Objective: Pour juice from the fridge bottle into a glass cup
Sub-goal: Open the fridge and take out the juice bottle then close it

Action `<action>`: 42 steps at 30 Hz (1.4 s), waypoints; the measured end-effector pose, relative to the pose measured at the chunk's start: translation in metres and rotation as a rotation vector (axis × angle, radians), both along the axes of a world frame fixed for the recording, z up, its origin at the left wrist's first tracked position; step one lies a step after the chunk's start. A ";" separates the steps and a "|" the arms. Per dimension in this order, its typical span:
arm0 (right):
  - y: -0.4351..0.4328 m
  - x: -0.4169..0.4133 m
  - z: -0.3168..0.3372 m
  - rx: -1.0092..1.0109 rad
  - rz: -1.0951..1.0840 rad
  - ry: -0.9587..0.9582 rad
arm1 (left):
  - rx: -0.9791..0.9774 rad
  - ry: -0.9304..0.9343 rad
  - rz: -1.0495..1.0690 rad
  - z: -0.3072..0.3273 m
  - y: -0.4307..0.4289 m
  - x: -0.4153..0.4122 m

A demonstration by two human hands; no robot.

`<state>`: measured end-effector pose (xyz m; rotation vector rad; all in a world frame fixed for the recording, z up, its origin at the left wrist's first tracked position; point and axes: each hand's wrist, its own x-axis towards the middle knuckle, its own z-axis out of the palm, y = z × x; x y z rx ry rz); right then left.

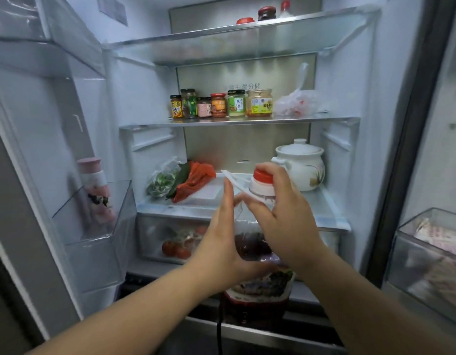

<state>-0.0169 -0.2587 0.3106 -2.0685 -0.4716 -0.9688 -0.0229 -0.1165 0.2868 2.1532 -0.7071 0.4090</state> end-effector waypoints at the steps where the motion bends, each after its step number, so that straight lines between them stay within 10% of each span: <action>1: 0.000 -0.002 0.000 -0.001 -0.004 -0.007 | 0.009 0.003 -0.011 0.001 0.001 -0.001; 19: 0.003 -0.020 0.011 -0.253 -0.221 -0.104 | 0.947 -0.888 0.444 0.068 0.102 -0.058; 42: 0.011 -0.008 -0.020 -0.244 -0.297 -0.093 | 1.311 -0.964 0.409 0.053 0.140 0.031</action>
